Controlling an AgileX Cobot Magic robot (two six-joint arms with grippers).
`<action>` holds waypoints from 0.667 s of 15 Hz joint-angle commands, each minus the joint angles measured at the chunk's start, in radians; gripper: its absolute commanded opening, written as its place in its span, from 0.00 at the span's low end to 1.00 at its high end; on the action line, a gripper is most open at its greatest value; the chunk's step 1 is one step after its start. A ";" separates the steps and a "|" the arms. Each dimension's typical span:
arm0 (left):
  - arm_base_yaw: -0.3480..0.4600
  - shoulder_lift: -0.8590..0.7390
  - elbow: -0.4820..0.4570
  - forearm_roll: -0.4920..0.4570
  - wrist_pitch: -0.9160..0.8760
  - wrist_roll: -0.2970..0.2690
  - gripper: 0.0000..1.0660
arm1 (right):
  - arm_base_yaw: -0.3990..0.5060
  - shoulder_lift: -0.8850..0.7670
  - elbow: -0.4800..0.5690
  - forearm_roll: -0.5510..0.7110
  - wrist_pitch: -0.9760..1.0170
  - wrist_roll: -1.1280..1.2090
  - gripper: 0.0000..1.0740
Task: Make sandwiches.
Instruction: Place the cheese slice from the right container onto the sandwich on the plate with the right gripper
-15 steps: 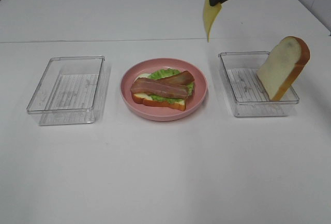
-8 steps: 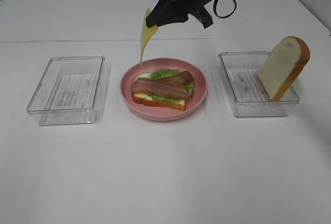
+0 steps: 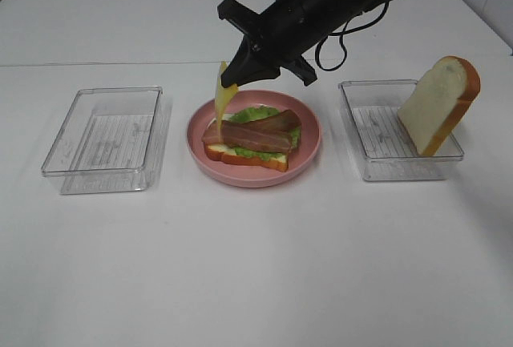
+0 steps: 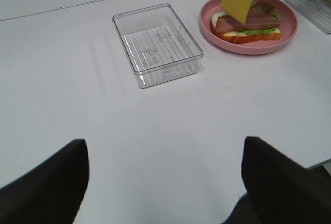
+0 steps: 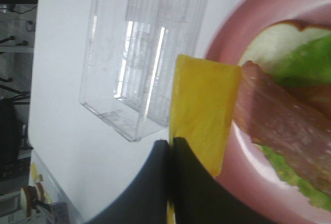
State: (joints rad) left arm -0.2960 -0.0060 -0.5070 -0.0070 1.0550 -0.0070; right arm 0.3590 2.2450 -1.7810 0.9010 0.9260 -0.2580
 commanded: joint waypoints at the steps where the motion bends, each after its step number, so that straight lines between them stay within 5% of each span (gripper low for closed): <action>1: 0.001 -0.008 0.007 -0.003 -0.010 0.001 0.73 | -0.001 -0.002 -0.004 -0.116 -0.006 0.070 0.00; 6: 0.001 -0.008 0.007 -0.003 -0.010 0.001 0.73 | 0.000 -0.003 -0.004 -0.269 -0.005 0.173 0.02; 9: 0.001 -0.008 0.007 -0.003 -0.010 0.001 0.73 | 0.000 -0.009 -0.006 -0.275 -0.010 0.191 0.46; 10: 0.001 -0.008 0.007 -0.003 -0.010 0.001 0.73 | 0.000 -0.012 -0.006 -0.279 -0.013 0.195 0.51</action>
State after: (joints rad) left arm -0.2960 -0.0060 -0.5070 -0.0070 1.0550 -0.0070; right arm 0.3590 2.2420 -1.7810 0.6180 0.9100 -0.0710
